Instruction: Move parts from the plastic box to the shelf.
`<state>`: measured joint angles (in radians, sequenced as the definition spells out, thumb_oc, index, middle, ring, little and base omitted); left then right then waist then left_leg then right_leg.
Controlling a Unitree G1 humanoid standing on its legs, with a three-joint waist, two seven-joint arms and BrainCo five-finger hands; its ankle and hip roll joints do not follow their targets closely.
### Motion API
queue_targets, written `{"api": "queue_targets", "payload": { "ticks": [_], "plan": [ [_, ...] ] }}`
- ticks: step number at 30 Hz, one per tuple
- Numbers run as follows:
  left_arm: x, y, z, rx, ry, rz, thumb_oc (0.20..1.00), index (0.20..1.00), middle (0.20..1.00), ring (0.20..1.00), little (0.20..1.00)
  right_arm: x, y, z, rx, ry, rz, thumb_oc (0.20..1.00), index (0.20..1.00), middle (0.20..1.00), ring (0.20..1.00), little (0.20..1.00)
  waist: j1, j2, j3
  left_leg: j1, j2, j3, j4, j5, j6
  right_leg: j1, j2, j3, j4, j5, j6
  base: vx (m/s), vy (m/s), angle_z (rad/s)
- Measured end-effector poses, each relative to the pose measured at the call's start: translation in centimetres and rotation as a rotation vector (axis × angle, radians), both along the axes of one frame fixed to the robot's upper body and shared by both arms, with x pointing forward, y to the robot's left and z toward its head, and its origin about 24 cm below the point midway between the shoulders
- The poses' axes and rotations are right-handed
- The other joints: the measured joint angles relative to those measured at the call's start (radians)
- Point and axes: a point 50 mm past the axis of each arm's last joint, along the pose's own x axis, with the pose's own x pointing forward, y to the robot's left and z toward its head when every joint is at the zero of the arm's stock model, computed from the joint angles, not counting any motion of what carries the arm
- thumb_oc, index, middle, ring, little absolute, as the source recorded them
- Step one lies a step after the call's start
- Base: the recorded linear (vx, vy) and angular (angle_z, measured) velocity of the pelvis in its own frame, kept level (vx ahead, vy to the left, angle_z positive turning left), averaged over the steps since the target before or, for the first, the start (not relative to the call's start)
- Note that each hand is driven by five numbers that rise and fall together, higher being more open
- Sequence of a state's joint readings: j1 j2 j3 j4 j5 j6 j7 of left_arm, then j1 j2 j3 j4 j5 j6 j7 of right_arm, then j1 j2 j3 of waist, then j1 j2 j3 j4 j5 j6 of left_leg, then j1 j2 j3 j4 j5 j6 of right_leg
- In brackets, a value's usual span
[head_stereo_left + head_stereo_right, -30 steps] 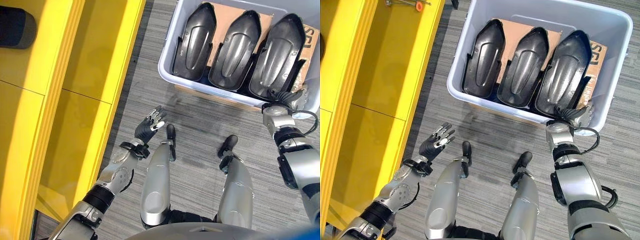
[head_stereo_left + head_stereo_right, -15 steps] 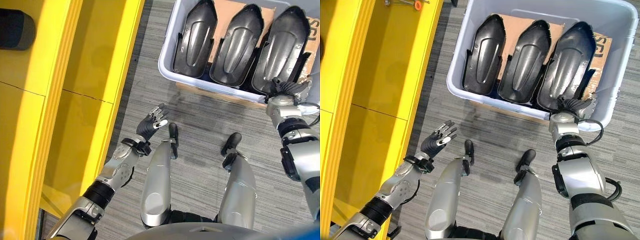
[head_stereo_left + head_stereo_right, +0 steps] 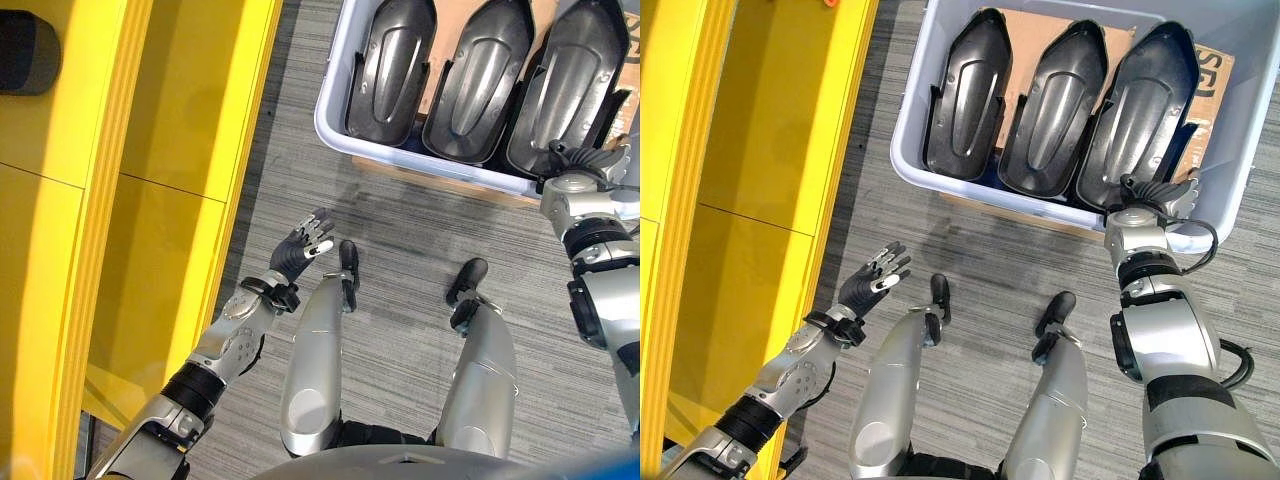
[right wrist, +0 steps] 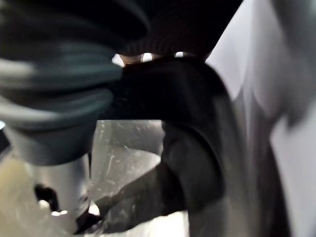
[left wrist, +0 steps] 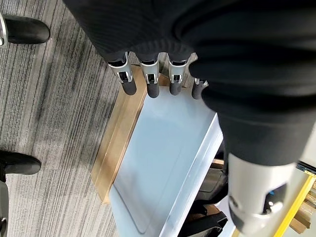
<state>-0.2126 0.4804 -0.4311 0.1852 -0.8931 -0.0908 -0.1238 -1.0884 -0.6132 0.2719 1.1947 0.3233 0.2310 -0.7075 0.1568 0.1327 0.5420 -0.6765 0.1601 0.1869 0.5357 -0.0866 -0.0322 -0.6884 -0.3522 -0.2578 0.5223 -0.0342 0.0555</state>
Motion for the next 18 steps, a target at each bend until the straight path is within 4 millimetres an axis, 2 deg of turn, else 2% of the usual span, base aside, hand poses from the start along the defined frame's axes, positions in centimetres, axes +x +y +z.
{"api": "queue_targets", "payload": {
  "ticks": [3,4,5,9,12,18],
  "plan": [
    [0.0,0.0,0.0,0.001,0.000,-0.001,1.000,1.000,1.000,1.000,1.000,0.0,-0.2,0.1,-0.011,0.033,0.003,1.000,1.000,1.000,1.000,1.000,0.000,0.000,0.000,-0.005,0.000,-0.003,0.004,0.000,0.000,-0.002,0.000,0.000,0.002,-0.001,-0.001,0.00,0.000,0.00],
    [0.0,0.0,0.0,0.002,0.001,-0.001,1.000,1.000,1.000,1.000,1.000,0.0,-0.3,0.2,-0.012,0.042,0.007,0.733,0.733,0.733,0.733,0.733,0.001,0.000,0.000,-0.005,0.000,-0.003,0.006,-0.001,0.000,-0.003,0.000,0.000,0.002,-0.001,-0.001,0.00,0.000,0.00],
    [0.0,0.0,-0.1,0.001,0.001,-0.001,1.000,1.000,1.000,1.000,1.000,-0.1,-0.4,0.1,-0.017,0.057,0.009,0.200,0.200,0.200,0.200,0.200,0.001,0.001,0.000,-0.006,0.000,-0.003,0.008,-0.002,0.000,-0.003,0.000,0.000,0.002,-0.001,-0.001,0.00,0.000,0.00],
    [-0.1,0.0,-0.2,0.001,0.005,0.000,1.000,1.000,1.000,1.000,1.000,-0.7,-1.6,0.1,-0.104,0.115,-0.010,0.200,0.200,0.200,0.200,0.200,0.002,0.002,-0.001,-0.009,-0.001,-0.004,0.008,-0.003,0.001,-0.004,-0.001,-0.002,-0.002,-0.001,0.000,0.00,0.000,0.00],
    [-0.2,-0.1,-0.4,-0.090,0.057,0.010,1.000,1.000,1.000,1.000,1.000,-1.2,-2.7,0.6,-0.127,0.116,-0.046,0.200,0.200,0.200,0.200,0.200,0.008,0.014,-0.010,-0.013,-0.001,-0.007,0.008,-0.004,0.001,-0.004,-0.001,-0.004,-0.003,-0.002,0.001,0.00,0.000,0.00],
    [-0.8,-0.4,-1.2,-0.143,0.093,-0.008,1.000,1.000,1.000,1.000,1.000,-1.8,-3.4,0.2,-0.156,0.137,-0.091,0.200,0.200,0.200,0.200,0.200,0.014,0.033,-0.026,-0.013,0.000,-0.008,0.012,-0.002,0.002,-0.004,-0.002,-0.007,0.006,-0.008,-0.005,0.00,0.000,0.00]
  ]
}}
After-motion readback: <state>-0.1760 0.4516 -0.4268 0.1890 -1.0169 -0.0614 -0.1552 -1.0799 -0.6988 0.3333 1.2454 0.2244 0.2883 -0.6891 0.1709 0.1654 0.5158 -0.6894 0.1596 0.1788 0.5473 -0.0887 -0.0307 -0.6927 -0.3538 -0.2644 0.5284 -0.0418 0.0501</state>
